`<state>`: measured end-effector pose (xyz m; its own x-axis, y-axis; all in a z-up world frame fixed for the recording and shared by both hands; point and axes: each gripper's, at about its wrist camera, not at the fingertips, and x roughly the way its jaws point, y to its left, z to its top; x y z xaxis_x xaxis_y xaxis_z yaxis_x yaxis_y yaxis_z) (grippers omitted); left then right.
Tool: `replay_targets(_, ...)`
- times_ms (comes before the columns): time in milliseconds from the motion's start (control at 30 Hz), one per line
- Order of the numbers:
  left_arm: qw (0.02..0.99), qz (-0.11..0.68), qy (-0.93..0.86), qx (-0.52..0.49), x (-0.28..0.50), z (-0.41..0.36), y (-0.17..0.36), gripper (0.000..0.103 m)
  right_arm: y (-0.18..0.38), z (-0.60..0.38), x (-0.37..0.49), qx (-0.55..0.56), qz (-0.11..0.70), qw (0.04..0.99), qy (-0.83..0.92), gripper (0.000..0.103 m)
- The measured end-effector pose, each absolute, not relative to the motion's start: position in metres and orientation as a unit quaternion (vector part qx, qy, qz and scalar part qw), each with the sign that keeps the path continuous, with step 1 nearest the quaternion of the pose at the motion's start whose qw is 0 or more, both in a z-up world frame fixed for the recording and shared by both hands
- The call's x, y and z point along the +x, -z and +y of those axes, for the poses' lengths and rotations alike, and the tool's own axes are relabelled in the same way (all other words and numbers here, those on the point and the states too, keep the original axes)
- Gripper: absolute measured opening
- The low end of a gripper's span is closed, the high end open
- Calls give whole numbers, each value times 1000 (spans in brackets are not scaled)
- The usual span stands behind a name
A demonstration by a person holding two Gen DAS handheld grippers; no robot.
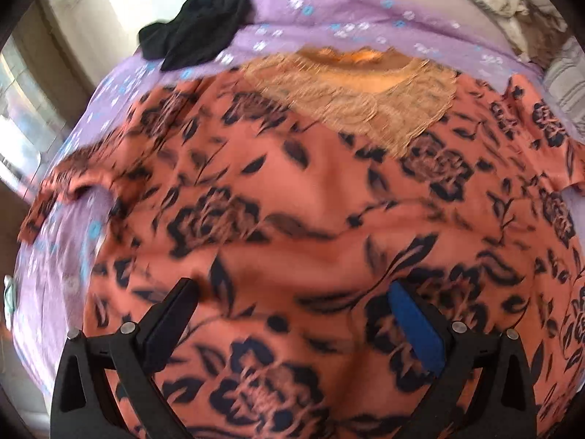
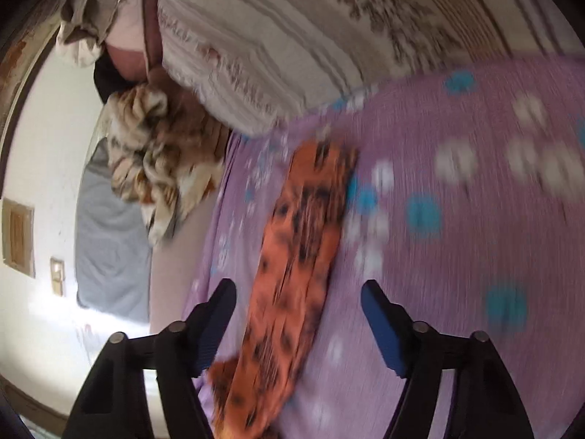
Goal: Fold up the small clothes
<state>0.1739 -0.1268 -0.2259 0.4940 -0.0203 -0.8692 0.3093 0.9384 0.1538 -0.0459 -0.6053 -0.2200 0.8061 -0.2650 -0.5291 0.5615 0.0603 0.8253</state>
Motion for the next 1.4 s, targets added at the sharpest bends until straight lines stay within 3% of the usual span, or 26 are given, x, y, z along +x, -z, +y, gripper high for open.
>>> replay_targets(100, 855, 476, 102, 181, 171, -138, 231, 103, 230, -631, -31, 630, 118, 711, 289, 60)
replay_targets(167, 856, 469, 104, 191, 169, -142, 231, 103, 242, -650, -20, 631, 131, 702, 303, 39)
replay_targets(300, 855, 465, 105, 205, 176, -138, 234, 103, 249, -661, 8, 597, 168, 713, 327, 32)
replay_targets(433, 862, 459, 111, 184, 177, -137, 228, 103, 254, -663, 26, 588, 164, 725, 320, 11)
replay_targets(500, 866, 455, 112, 171, 180, -135, 224, 103, 248, -654, 31, 580, 153, 741, 303, 9)
replay_targets(733, 887, 427, 115, 132, 175, -127, 198, 103, 144, -572, 68, 532, 81, 834, 121, 8)
replay_targets(900, 904, 403, 102, 101, 172, -103, 174, 103, 103, -474, 112, 506, 115, 854, -20, 8)
replay_targets(1033, 913, 396, 67, 69, 182, -68, 162, 103, 110, -385, 158, 511, 168, 834, -118, 8)
replay_targets(1133, 912, 406, 44, 34, 192, -42, 160, 103, 129, -332, 189, 533, 216, 801, -168, 14)
replay_targets(1200, 911, 410, 30, 16, 196, -27, 162, 103, 142, -294, 209, 535, 261, 779, -199, 26)
replay_targets(1233, 911, 412, 24, 6, 198, -20, 163, 103, 147, -278, 217, 538, 273, 767, -218, 48)
replay_targets(1267, 910, 415, 20, -7, 201, -13, 164, 103, 150, -270, 223, 541, 278, 760, -228, 82)
replay_targets(1300, 908, 418, 18, -13, 202, -9, 165, 103, 151, -265, 223, 545, 273, 758, -231, 90)
replay_targets(1400, 898, 437, 28, -41, 205, -3, 172, 103, 148, -273, 224, 549, 251, 764, -228, 92)
